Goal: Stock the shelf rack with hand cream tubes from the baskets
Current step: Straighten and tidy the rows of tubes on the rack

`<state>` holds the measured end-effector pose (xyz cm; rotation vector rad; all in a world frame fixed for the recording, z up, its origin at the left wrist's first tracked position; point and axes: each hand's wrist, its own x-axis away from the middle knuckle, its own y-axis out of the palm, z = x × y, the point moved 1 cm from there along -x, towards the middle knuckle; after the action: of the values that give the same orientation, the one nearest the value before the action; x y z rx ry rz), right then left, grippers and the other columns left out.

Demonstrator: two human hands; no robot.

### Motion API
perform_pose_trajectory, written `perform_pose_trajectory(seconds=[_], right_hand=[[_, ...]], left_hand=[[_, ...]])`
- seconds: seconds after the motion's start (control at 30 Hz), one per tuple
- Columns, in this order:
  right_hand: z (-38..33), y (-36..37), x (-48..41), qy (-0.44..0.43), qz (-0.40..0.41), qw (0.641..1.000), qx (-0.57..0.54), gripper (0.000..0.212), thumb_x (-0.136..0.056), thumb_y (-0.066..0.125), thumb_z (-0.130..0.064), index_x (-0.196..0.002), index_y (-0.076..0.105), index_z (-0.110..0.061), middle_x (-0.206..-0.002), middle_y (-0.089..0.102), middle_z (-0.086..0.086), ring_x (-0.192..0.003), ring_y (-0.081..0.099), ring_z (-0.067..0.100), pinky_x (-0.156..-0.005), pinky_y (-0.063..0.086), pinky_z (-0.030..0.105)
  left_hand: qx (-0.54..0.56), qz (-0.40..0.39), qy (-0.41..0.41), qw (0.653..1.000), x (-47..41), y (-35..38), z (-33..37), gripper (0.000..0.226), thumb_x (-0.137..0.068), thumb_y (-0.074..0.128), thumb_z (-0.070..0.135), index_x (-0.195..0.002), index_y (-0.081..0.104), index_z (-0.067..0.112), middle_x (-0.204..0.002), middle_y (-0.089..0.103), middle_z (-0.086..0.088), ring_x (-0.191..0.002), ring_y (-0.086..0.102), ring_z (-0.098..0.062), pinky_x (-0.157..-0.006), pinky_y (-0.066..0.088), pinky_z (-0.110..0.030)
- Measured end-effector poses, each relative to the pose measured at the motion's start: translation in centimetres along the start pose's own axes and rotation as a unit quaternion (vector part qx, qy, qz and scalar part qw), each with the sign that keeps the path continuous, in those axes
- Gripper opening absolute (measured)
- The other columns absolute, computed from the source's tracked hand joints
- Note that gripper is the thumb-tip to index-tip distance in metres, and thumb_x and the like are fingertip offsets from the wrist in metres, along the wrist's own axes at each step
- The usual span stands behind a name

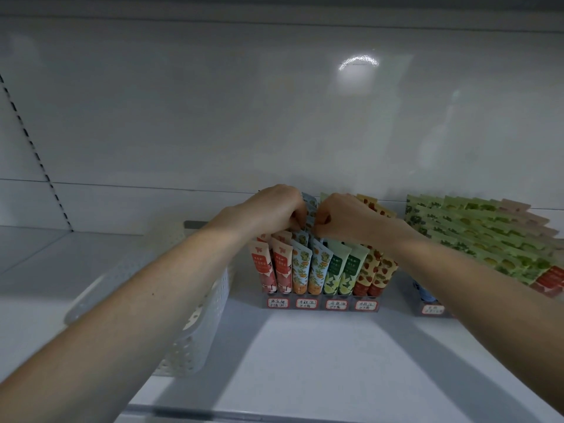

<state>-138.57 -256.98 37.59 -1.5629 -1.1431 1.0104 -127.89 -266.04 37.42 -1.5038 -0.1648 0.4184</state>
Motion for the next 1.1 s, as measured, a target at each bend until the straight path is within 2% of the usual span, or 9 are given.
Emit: perform_pose_trajectory(seconds=[0.07,0.13,0.2,0.27,0.33,0.47,0.63,0.83,1.1], right_hand=[[0.2,0.1,0.0,0.001,0.005,1.0,-0.006,0.025,-0.083,0.056,-0.013,-0.09,0.065,0.009,-0.079,0.063,0.023,-0.058,0.044,0.018,-0.051,0.032,0.027],[0.6,-0.3,0.3,-0.001,0.024,0.999,-0.022,0.027,-0.085,0.057,-0.016,-0.092,0.065,0.009,-0.092,0.066,0.025,-0.06,0.049,0.022,-0.054,0.034,0.028],[1.0,-1.0,0.9,-0.009,0.053,0.998,-0.038,0.027,-0.087,0.058,-0.021,-0.09,0.067,0.005,-0.091,0.067,0.021,-0.068,0.058,0.028,-0.058,0.041,0.031],[1.3,-1.6,2.1,-0.019,0.065,0.996,-0.049,0.023,-0.088,0.058,-0.024,-0.087,0.068,-0.003,-0.085,0.068,0.012,-0.074,0.061,0.024,-0.067,0.05,0.035],[1.3,-1.6,3.2,-0.027,0.056,0.997,-0.053,0.023,-0.089,0.057,-0.025,-0.085,0.069,-0.006,-0.083,0.067,0.006,-0.073,0.062,0.022,-0.071,0.052,0.036],[1.1,-0.4,4.3,-0.019,0.024,0.999,-0.034,0.023,-0.089,0.057,-0.027,-0.085,0.07,-0.008,-0.082,0.069,0.006,-0.069,0.062,0.019,-0.068,0.053,0.035],[0.8,0.4,4.3,-0.01,0.018,1.0,-0.016,0.019,-0.09,0.058,-0.026,-0.086,0.07,-0.011,-0.088,0.069,0.004,-0.08,0.065,0.02,-0.074,0.055,0.037],[0.5,0.8,3.8,-0.011,0.024,1.0,-0.004,0.023,-0.089,0.055,-0.019,-0.089,0.07,-0.002,-0.093,0.069,0.014,-0.086,0.065,0.028,-0.077,0.055,0.043],[0.3,0.9,3.6,-0.006,0.016,1.0,0.003,0.02,-0.089,0.056,-0.019,-0.089,0.07,-0.006,-0.093,0.069,0.011,-0.083,0.065,0.026,-0.076,0.055,0.041]], left_hand=[[0.004,-0.001,-0.002,1.0,0.1,-0.1,0.1,0.016,-0.085,0.061,0.008,-0.094,0.074,0.013,-0.081,0.058,0.003,-0.081,0.056,-0.018,-0.07,0.042,-0.027],[0.006,0.016,0.001,1.0,0.4,-0.4,0.2,0.016,-0.085,0.061,0.009,-0.095,0.073,0.012,-0.079,0.053,0.005,-0.08,0.054,-0.017,-0.068,0.038,-0.025],[0.011,0.055,0.009,0.998,1.1,-0.9,0.5,0.016,-0.087,0.061,0.012,-0.098,0.072,0.011,-0.079,0.048,0.007,-0.081,0.049,-0.014,-0.069,0.032,-0.022],[0.023,0.097,0.021,0.995,2.0,-1.1,0.8,0.015,-0.088,0.062,0.016,-0.098,0.072,0.012,-0.08,0.045,0.009,-0.084,0.045,-0.011,-0.069,0.027,-0.02],[0.036,0.114,0.028,0.992,3.0,-0.9,1.4,0.015,-0.087,0.062,0.018,-0.098,0.072,0.012,-0.079,0.042,0.011,-0.085,0.039,-0.009,-0.069,0.024,-0.02],[0.028,0.082,0.025,0.996,3.8,0.4,2.4,0.018,-0.087,0.064,0.02,-0.103,0.071,0.014,-0.092,0.045,0.004,-0.096,0.042,-0.014,-0.077,0.03,-0.023],[0.017,0.057,-0.001,0.998,3.7,0.9,2.6,0.02,-0.089,0.062,0.02,-0.105,0.071,0.014,-0.104,0.055,-0.004,-0.103,0.045,-0.018,-0.073,0.026,-0.02],[0.011,0.059,0.001,0.998,3.4,0.9,2.7,0.019,-0.089,0.062,0.02,-0.103,0.072,0.013,-0.102,0.055,-0.004,-0.101,0.046,-0.019,-0.069,0.024,-0.02],[0.016,0.061,0.013,0.998,3.4,0.8,2.9,0.018,-0.088,0.062,0.017,-0.101,0.073,0.013,-0.089,0.045,0.003,-0.097,0.047,-0.017,-0.071,0.027,-0.022]])
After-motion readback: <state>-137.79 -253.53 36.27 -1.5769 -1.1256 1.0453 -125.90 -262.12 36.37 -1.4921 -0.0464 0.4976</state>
